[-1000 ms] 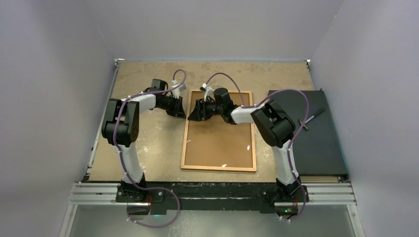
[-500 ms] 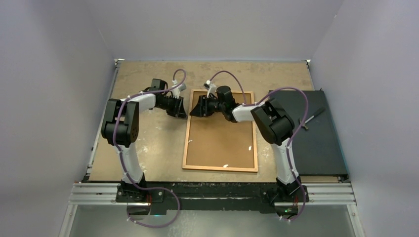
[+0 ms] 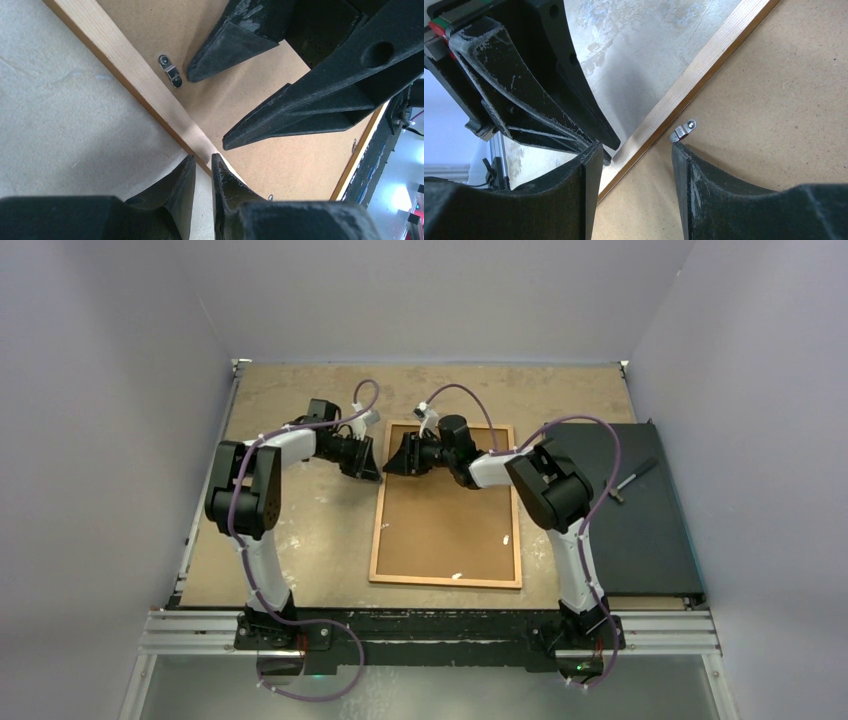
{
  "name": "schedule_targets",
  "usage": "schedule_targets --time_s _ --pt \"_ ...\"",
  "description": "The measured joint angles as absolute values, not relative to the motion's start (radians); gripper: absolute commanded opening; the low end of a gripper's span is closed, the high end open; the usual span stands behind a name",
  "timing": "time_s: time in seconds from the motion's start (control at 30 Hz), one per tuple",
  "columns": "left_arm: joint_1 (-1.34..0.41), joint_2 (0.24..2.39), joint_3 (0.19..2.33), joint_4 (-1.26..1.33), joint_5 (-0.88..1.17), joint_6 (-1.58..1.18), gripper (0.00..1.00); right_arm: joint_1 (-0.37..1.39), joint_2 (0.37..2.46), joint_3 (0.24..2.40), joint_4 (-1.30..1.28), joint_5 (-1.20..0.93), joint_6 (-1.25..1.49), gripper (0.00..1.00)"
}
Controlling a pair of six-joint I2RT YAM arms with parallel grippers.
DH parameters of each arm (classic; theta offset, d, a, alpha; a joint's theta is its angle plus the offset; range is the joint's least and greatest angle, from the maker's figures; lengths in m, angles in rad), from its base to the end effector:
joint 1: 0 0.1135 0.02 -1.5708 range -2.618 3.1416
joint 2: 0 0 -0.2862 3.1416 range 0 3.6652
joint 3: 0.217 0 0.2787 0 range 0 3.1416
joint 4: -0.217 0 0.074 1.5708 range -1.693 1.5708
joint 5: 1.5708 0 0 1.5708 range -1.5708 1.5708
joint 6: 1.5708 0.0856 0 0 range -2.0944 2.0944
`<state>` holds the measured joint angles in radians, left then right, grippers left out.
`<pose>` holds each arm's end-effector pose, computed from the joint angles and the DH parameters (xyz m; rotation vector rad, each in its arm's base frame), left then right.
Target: Put the photo into the frame
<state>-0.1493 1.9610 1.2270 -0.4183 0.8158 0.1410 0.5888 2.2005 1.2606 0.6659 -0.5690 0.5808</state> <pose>0.4110 -0.1249 0.1192 0.5945 2.4648 -1.0933 0.4220 0.3372 0.1209 -0.4449 1.9705 1.3059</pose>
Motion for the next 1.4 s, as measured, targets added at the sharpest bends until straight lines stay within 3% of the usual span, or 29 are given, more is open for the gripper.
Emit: schedule_targets --time_s 0.33,0.83,1.1,1.4 --pt "-0.159 1.968 1.227 -0.4 0.814 0.14 0.09 0.59 2.207 1.261 0.686 -0.567 0.602 0.55" --pt "-0.157 1.974 1.221 -0.378 0.813 0.13 0.06 0.616 2.218 1.237 0.759 -0.535 0.649 0.55" --pt "-0.158 1.974 1.22 -0.372 0.815 0.13 0.05 0.617 2.144 1.148 0.758 -0.491 0.655 0.64" --pt "-0.158 1.974 1.219 -0.371 0.815 0.13 0.04 0.617 2.144 1.166 0.736 -0.438 0.641 0.6"
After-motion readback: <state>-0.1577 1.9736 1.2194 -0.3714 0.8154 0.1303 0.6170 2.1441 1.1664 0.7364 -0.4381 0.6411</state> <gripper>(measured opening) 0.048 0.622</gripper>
